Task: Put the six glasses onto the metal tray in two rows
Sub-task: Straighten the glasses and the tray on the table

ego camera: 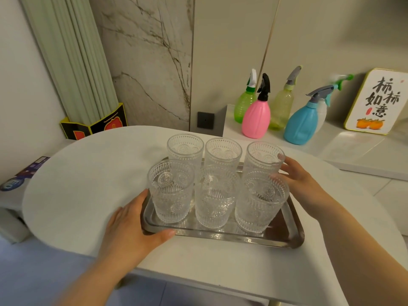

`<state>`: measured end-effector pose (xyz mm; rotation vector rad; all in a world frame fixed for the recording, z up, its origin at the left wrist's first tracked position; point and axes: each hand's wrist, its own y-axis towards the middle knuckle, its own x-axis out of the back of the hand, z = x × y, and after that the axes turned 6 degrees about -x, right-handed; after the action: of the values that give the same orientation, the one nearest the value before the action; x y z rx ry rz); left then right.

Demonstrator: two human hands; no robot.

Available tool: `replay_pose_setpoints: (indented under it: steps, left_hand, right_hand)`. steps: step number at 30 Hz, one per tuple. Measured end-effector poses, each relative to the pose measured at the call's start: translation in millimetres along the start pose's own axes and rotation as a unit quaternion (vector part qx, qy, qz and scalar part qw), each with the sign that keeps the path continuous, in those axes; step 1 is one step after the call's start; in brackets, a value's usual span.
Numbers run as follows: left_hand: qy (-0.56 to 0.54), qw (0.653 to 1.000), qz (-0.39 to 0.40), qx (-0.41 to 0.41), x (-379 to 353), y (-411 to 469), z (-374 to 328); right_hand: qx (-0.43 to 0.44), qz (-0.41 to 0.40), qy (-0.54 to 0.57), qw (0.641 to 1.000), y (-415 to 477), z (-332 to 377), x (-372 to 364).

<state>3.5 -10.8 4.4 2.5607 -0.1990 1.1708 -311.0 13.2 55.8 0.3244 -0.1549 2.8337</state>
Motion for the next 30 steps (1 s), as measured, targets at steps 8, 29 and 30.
replay_pose_setpoints:
  steps: [8, 29, 30]
  left_hand:
    - [0.001, 1.000, 0.011, 0.003, 0.4, 0.9, 1.4]
    - [0.010, 1.000, -0.007, -0.021, -1.1, 0.9, 2.7]
    - [0.011, 1.000, -0.007, -0.022, -0.8, 0.8, 2.4]
  right_hand:
    - [0.012, 0.029, 0.016, 0.999, 5.0, -1.0, -3.0]
    - [-0.022, 0.023, 0.088, 0.996, 1.1, 3.5, -13.8]
    - [-0.034, 0.005, 0.078, 0.996, -2.0, 4.3, -12.9]
